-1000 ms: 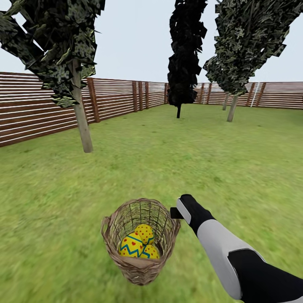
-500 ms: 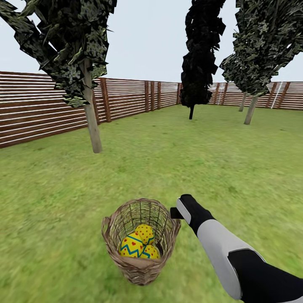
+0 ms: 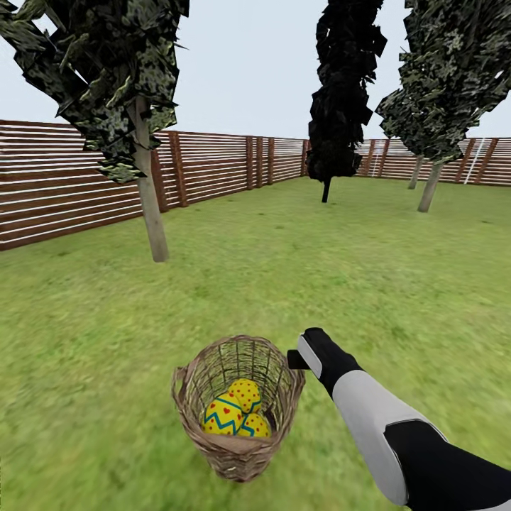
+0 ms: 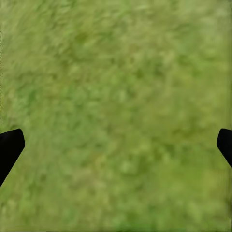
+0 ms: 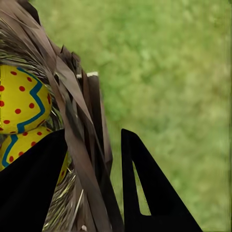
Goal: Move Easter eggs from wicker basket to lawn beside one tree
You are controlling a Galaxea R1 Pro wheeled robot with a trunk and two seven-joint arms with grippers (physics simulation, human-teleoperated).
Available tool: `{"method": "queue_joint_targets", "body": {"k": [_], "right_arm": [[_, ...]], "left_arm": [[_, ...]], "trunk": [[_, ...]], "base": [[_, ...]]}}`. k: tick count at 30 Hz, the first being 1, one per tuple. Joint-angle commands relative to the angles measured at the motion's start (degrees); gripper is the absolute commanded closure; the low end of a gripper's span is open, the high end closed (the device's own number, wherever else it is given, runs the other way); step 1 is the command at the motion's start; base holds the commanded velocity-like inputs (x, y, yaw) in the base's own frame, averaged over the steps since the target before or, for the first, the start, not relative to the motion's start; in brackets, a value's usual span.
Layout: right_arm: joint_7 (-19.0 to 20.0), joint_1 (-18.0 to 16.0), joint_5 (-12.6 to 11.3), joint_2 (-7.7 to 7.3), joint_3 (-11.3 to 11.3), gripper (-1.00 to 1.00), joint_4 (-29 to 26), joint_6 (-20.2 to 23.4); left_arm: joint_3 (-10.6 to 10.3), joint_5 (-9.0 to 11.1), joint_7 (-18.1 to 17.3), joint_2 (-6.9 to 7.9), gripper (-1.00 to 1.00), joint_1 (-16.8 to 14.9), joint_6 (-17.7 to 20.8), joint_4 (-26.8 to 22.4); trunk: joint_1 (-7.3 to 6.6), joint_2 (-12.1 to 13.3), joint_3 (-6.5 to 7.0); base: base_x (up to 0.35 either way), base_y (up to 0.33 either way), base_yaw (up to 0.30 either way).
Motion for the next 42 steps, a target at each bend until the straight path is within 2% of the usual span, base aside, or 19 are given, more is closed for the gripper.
{"method": "queue_joint_targets", "body": {"k": [1, 26, 42], "right_arm": [[-0.36, -0.05, -1.65, 0.00, 0.13, 1.00, -0.07, -0.06], [-0.36, -0.08, -1.65, 0.00, 0.07, 1.00, -0.08, -0.07], [-0.42, -0.01, -1.65, 0.00, -0.01, 1.00, -0.10, -0.07]], "left_arm": [[0.10, 0.34, -0.13, -0.01, -1.00, 0.06, 0.38, -0.09], [0.10, 0.25, 0.01, -0.01, -1.00, 0.06, 0.29, 0.10], [0.10, 0.25, 0.04, -0.01, -1.00, 0.07, 0.29, 0.20]], "trunk": [[0.03, -0.02, -0.05], [0.03, -0.02, -0.05], [0.03, -0.02, -0.05]], "base": [[0.320, -0.022, 0.246], [0.324, -0.001, 0.282], [0.324, 0.000, 0.016]]}}
